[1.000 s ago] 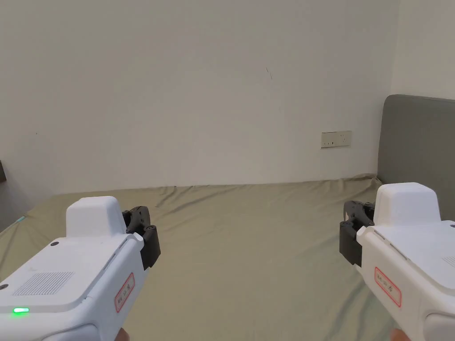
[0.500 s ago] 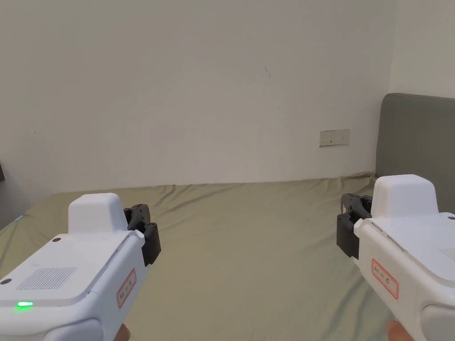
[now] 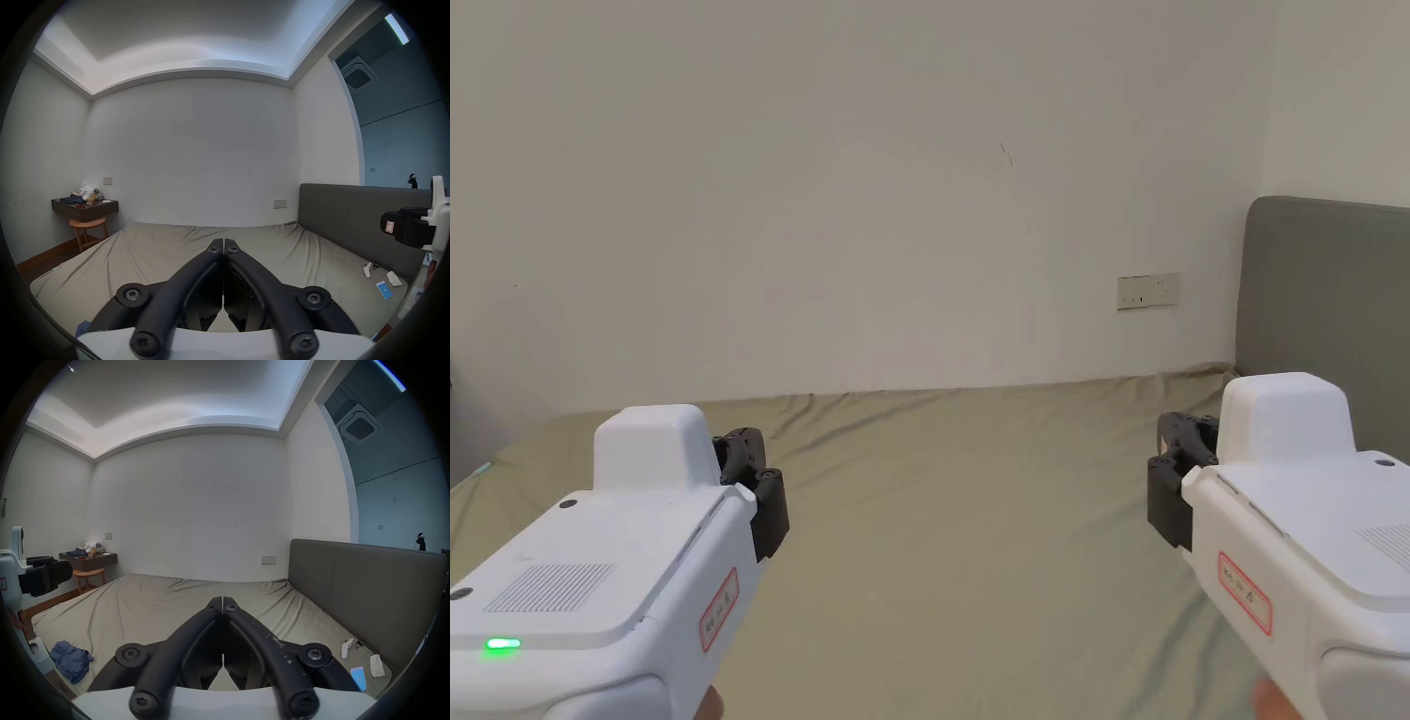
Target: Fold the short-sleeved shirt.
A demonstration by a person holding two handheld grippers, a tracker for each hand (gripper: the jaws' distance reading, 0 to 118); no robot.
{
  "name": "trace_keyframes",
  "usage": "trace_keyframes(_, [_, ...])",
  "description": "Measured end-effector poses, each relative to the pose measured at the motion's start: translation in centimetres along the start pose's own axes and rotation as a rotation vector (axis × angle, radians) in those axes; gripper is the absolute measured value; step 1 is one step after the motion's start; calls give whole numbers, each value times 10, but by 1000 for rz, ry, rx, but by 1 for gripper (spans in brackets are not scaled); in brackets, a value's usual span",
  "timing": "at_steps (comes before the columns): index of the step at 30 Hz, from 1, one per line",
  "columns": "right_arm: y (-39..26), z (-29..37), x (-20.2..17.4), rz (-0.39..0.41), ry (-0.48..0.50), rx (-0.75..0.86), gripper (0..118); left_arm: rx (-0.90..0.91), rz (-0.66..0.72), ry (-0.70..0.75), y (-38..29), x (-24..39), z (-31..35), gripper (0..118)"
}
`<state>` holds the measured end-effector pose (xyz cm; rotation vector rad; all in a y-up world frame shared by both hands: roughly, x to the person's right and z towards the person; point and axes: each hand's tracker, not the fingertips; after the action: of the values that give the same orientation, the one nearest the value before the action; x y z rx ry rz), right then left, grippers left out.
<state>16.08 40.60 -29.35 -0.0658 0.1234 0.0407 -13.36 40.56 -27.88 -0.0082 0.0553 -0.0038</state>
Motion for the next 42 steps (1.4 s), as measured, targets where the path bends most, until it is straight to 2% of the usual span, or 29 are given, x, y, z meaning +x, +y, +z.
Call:
trace_keyframes(15, [1,0,0,1,-5,4,1,-6,-2,7,0,0,-2,0])
trace_keyframes(17, [1,0,0,-1,-9,9,8,-11,1,5,0,-1,-3,0])
trace_keyframes(19, [1,-1,1,-7,-8,5,34,-25,0,-3,1,-2,-4,19])
trace_keyframes(20, [1,-2,1,-7,-11,0,44,-32,-6,2,1,-2,-5,39])
trace_keyframes(21, [0,-2,2,-4,-12,-4,60,-33,-14,9,1,-2,-6,76])
trace_keyframes(22, [0,-2,1,-1,-13,-5,75,-37,-14,16,1,-2,-6,97])
trace_keyframes(23, [0,-2,1,-1,-14,-3,92,-36,-5,22,0,-3,-6,114])
trace_keyframes(24, [0,-2,2,1,-17,-1,116,-35,5,23,0,-4,-6,118])
trace_keyframes(29, [-2,5,0,5,-51,55,118,7,37,20,-1,-11,-1,118])
trace_keyframes(32, [2,4,3,-35,-48,62,118,-7,16,48,1,-9,-3,118])
trace_keyframes(42, [1,3,2,-8,-58,47,118,4,20,54,1,-10,-3,118])
